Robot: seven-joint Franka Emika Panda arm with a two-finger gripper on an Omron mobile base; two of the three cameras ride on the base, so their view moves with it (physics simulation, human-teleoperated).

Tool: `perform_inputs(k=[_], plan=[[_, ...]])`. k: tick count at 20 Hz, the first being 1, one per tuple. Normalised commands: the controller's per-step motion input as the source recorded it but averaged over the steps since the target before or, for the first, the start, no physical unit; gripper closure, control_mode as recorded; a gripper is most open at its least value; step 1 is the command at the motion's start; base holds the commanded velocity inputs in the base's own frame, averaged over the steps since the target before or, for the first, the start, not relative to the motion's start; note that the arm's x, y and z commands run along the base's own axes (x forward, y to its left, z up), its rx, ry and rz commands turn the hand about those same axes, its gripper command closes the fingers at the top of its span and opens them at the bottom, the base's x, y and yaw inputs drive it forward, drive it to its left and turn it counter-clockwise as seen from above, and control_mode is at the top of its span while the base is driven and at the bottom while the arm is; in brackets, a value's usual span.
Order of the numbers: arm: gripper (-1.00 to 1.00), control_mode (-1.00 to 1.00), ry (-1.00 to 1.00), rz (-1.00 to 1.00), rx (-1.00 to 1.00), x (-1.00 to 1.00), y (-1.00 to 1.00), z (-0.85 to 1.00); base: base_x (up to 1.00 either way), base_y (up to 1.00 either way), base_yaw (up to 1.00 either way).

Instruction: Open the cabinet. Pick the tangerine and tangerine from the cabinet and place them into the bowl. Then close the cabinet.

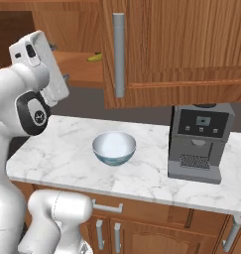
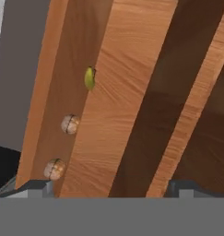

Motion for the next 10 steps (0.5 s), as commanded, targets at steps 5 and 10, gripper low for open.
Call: perform_inputs(k=[5, 10], plan=[[-1.0, -1.0, 0.0, -0.38, 0.0, 0.21, -0.03, 0.0, 0.0, 0.0, 0.0], [-1.0, -1.0, 0.0, -0.35, 0.0, 0.09, -0.29, 0.0, 0.0, 0.0, 0.0]])
